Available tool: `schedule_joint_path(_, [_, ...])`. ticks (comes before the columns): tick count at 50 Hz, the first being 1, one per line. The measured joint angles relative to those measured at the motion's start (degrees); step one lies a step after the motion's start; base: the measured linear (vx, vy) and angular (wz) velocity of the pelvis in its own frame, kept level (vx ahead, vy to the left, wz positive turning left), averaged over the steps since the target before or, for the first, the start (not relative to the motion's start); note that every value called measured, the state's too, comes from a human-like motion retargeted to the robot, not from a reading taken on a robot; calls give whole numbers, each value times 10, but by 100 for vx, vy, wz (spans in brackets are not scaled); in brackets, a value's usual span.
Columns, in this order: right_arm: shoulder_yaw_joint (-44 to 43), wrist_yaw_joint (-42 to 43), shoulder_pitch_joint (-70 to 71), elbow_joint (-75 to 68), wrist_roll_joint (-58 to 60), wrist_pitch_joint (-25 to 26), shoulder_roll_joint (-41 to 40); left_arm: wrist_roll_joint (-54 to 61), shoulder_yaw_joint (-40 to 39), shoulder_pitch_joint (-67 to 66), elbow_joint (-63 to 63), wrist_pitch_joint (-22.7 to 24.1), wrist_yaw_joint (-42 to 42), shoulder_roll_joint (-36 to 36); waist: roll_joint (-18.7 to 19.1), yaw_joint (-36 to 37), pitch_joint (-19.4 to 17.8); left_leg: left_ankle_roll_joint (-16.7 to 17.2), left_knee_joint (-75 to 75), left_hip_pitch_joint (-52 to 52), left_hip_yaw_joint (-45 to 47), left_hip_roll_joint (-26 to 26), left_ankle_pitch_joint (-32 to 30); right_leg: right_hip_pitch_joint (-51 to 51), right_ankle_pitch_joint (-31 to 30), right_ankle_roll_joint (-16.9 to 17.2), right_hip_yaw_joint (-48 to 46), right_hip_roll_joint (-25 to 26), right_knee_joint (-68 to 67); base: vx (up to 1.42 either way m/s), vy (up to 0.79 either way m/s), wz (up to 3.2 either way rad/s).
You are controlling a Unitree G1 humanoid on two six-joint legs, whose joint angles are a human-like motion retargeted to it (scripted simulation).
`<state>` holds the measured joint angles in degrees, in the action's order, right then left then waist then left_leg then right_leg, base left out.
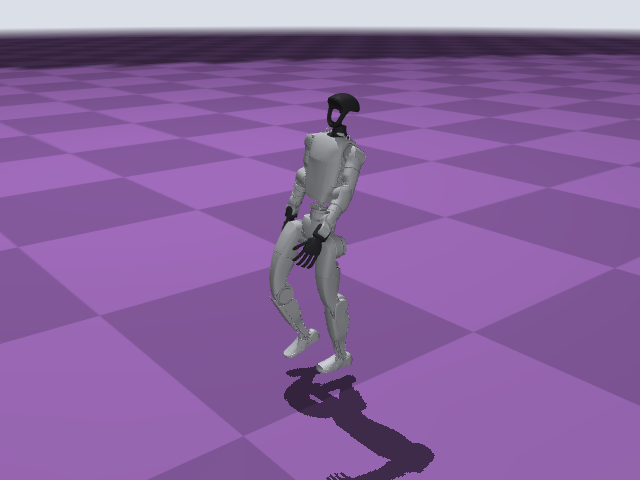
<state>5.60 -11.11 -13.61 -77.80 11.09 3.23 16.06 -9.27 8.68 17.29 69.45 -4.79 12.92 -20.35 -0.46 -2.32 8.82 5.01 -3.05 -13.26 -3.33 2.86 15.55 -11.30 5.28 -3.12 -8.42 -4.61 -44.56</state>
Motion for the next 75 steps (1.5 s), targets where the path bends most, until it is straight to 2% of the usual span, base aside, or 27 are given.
schedule_joint_path(5, [-30, -12, -19, -15, -1, 7, -3, -13, 6, -5, -26, 2, 16, 18, -6, -34, 14, 9, -28, -59, -46, 11, 22, -17, -29, 13, -27, -20, 48, 40, 0, 95])
schedule_joint_path(12, [-50, -13, -4, -7, -11, 8, 1, -26, 12, -43, -31, 8, 37, 24, -29, -50, 21, 8, -58, -122, -110, 24, 28, -8, -120, 46, -32, -30, 189, 35, -6, 71])
schedule_joint_path(21, [-70, 35, 73, 16, -12, 17, 29, 18, 0, -113, -14, -8, 1, 14, -62, -51, -13, 1, -68, -174, -173, 42, 53, 6, -209, 75, -35, -63, 359, 32, -11, 57])
schedule_joint_path(27, [-66, 50, 116, 26, -6, 21, 42, 17, 5, -134, 36, -27, -5, 16, -62, -44, -35, -16, -73, -170, -196, 40, 60, -9, -251, 67, -11, -67, 374, 33, -15, 43])
schedule_joint_path(28, [-62, 49, 121, 31, -6, 21, 43, 13, 8, -134, 44, -29, -1, 18, -58, -43, -37, -18, -73, -166, -197, 37, 61, -13, -247, 63, -6, -65, 367, 36, -17, 41])
schedule_joint_path(32, [-41, 43, 127, 63, -12, 12, 47, -8, 22, -130, 62, -35, 18, 27, -30, -47, -45, -21, -64, -151, -200, 8, 63, -34, -147, 45, -18, -53, 330, 39, -20, 43])
schedule_joint_path(35, [-28, 37, 125, 98, -13, 0, 53, -9, 31, -126, 58, -26, 28, 37, -1, -56, -47, -19, -53, -136, -206, -17, 51, -59, -101, 42, -37, -44, 297, 43, -24, 36])
schedule_joint_path(39, [-21, 40, 113, 141, -14, -12, 60, 17, 33, -132, 32, -5, 23, 49, 32, -71, -50, -5, -61, -111, -213, -38, -13, -69, -76, 49, -51, -30, 283, 48, -29, 20])
schedule_joint_path(42, [-14, 54, 108, 153, -26, -13, 64, 46, 28, -146, 10, 6, 15, 54, 36, -74, -58, 7, -109, -87, -203, -24, -86, -39, -73, 58, -41, -24, 311, 52, -33, -9])
schedule_joint_path(45, [-2, 73, 107, 138, -38, -8, 61, 68, 19, -167, -4, 11, 10, 52, 15, -65, -65, 12, -219, -38, -165, 20, -127, 14, -75, 72, -18, -32, 357, 51, -32, -40])
schedule_joint_path(49, [13, 85, 127, 81, -37, 4, 54, 84, -1, -197, -3, 7, 14, 42, -19, -31, -62, -21, -403, 83, -60, 64, -78, 60, -72, 93, 17, -44, 397, 46, -26, -71])
schedule_joint_path(54, [27, 81, 161, 23, -19, 11, 46, 84, -27, -250, 14, 2, 27, 32, -45, 24, -59, -93, -479, 190, 69, 58, 25, 112, -55, 114, 69, -42, 411, 44, -18, -104])
schedule_joint_path(57, [29, 81, 179, 16, -10, 6, 46, 77, -36, -288, 24, 1, 37, 32, -43, 57, -57, -114, -443, 225, 97, 57, 46, 146, -41, 122, 106, -27, 412, 44, -13, -126])
schedule_joint_path(60, [27, 81, 189, 31, -6, -7, 48, 70, -38, -328, 29, 3, 45, 36, -31, 87, -52, -113, -369, 244, 83, 61, 30, 186, -28, 127, 141, -6, 414, 45, -9, -131])
schedule_joint_path(65, [20, 64, 198, 66, 6, -27, 46, 56, -35, -375, 35, 9, 56, 45, 0, 127, -43, -99, -220, 245, 50, 44, -25, 261, -8, 133, 197, 35, 408, 47, -4, -121])
schedule_joint_path(75, [11, -1, 225, 52, 50, -30, 20, 52, -64, -346, 82, 1, 46, 47, 57, 185, -29, -65, -17, 217, 85, -42, -179, 378, 25, 126, 283, 109, 328, 47, 3, -93])
